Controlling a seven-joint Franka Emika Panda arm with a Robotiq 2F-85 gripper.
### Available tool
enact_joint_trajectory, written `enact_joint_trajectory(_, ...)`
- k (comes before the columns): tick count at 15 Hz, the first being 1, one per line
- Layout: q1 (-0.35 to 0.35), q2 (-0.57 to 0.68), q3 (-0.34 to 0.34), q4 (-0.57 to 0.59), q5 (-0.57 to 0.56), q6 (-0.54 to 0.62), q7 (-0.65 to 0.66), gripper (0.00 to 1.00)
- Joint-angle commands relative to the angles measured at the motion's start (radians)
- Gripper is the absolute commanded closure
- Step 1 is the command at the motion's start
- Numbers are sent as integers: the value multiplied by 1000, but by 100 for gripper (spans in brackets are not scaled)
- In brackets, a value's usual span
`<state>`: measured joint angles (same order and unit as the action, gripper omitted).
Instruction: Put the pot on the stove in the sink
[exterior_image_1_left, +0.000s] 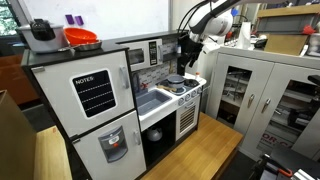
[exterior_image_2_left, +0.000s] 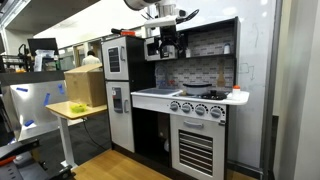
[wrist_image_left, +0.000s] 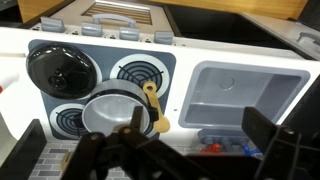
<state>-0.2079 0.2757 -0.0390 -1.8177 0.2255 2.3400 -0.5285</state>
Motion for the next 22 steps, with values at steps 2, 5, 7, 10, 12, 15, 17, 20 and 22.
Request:
enact_joint_trajectory(2, 59, 77, 33, 62, -56, 39, 55, 0)
enact_joint_trajectory(5, 103, 140, 46, 98, -116, 68, 123, 0)
enact_joint_trajectory(7, 117, 169, 38, 109, -163, 119, 163, 0)
enact_joint_trajectory(10, 107, 208, 32, 125, -207, 190, 176, 0)
enact_joint_trajectory(12, 99, 227, 24, 136, -228, 211, 176, 0)
enact_joint_trajectory(15, 76, 256, 21, 155, -234, 212, 163, 0)
enact_joint_trajectory(17, 55, 273, 23, 163, -231, 212, 152, 0)
enact_joint_trajectory(20, 15, 299, 38, 179, -218, 224, 108, 0)
enact_joint_trajectory(22, -15, 315, 61, 200, -212, 216, 38, 0)
